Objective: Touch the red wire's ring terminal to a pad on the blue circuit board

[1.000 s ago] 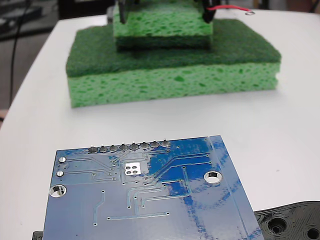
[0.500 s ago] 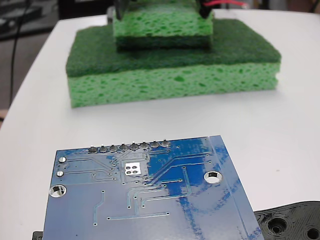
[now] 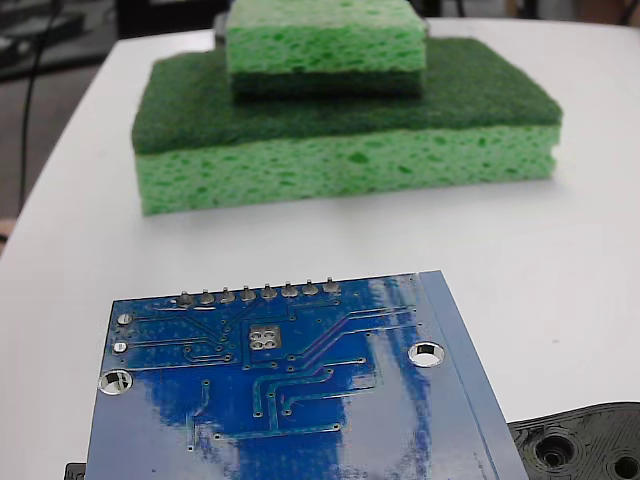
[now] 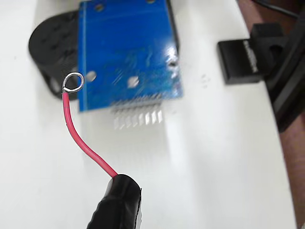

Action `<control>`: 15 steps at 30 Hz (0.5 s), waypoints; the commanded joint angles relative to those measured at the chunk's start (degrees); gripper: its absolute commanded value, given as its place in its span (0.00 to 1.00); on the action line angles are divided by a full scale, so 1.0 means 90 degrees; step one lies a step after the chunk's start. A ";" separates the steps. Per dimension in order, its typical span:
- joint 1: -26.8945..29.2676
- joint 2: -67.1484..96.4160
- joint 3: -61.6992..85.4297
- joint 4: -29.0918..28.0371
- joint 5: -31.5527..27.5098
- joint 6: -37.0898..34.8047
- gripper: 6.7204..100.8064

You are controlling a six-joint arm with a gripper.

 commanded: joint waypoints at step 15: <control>-0.0312 -0.3037 -0.1914 -0.0566 0.0801 0.0479 0.99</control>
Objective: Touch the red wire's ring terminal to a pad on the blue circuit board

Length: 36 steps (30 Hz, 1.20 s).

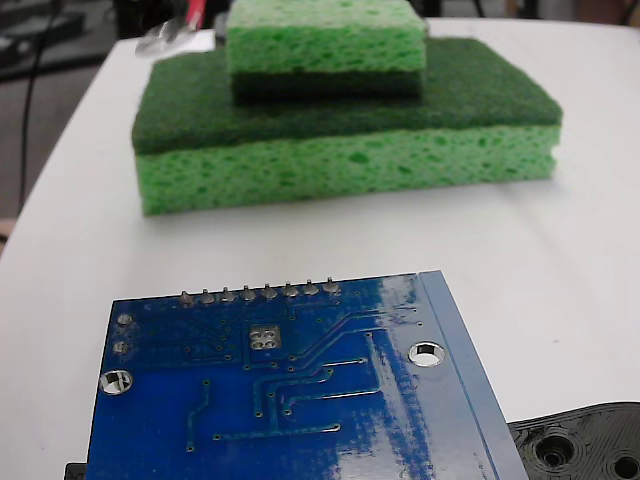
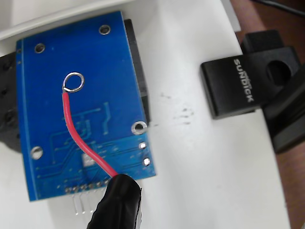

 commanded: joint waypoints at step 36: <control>-0.0801 -0.0430 0.0488 -0.0312 0.1035 0.0859 0.99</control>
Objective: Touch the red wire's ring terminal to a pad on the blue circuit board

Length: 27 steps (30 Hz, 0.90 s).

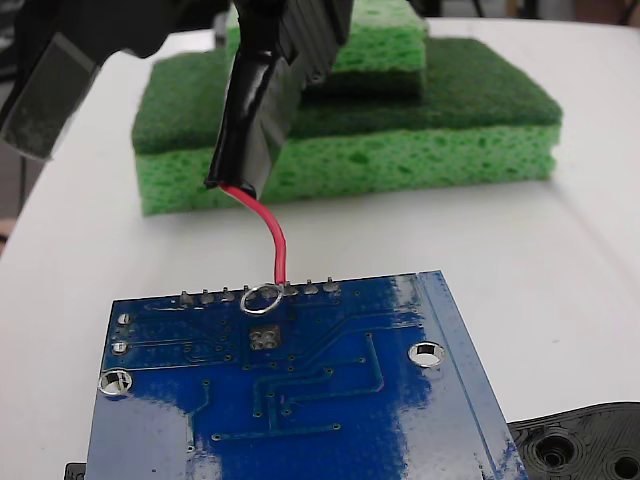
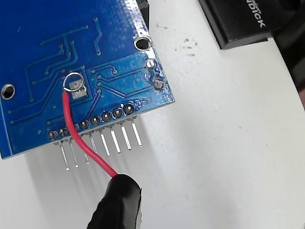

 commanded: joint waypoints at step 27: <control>0.0127 -0.0137 -0.0059 -0.0107 -0.0156 -0.0059 0.99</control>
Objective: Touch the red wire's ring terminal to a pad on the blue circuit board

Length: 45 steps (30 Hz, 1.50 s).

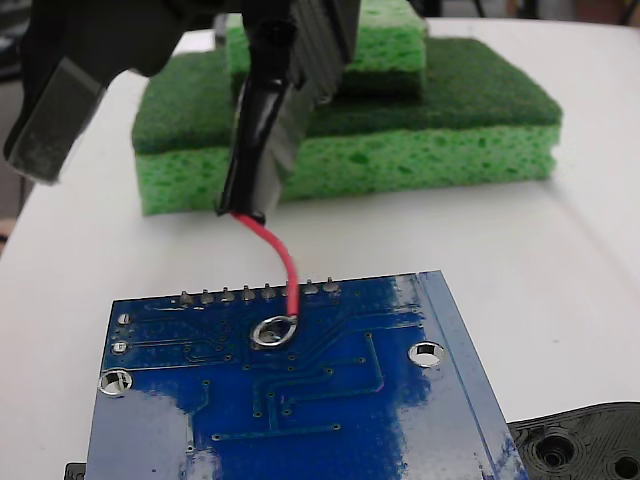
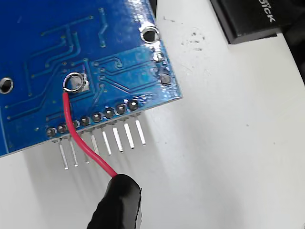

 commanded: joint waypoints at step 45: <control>0.0908 0.7578 0.4541 0.0889 -0.3184 -0.1309 0.99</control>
